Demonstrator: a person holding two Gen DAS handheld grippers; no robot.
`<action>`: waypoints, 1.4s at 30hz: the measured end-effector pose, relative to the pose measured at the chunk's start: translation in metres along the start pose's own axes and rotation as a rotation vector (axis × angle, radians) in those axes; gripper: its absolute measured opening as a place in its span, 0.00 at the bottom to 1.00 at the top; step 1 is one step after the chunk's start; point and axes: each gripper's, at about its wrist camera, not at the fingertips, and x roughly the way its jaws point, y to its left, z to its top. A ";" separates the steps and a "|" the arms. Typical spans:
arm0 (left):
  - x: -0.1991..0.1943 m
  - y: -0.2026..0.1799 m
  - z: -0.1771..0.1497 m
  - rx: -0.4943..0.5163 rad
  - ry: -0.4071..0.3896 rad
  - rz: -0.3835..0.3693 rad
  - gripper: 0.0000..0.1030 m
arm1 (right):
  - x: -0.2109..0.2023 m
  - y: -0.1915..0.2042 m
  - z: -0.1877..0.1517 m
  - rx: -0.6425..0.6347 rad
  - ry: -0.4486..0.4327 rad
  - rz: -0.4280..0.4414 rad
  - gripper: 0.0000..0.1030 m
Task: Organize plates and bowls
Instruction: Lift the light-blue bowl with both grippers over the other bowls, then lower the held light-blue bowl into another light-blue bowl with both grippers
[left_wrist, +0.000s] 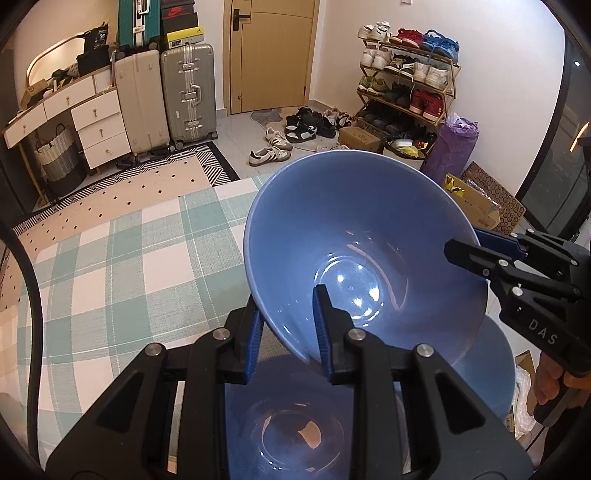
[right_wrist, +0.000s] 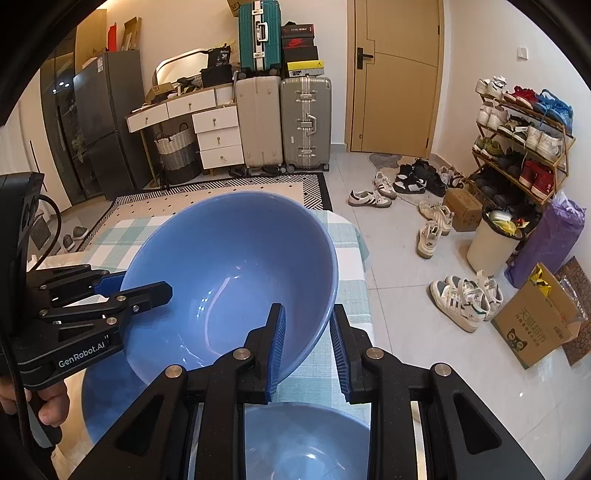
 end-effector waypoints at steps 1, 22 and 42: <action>-0.005 0.000 -0.001 -0.001 -0.006 0.002 0.22 | -0.003 0.002 0.000 -0.004 -0.003 0.001 0.24; -0.087 -0.001 -0.022 -0.028 -0.065 0.045 0.22 | -0.046 0.043 -0.007 -0.042 -0.048 0.064 0.24; -0.139 -0.005 -0.057 -0.017 -0.100 0.108 0.22 | -0.064 0.069 -0.029 -0.059 -0.045 0.124 0.25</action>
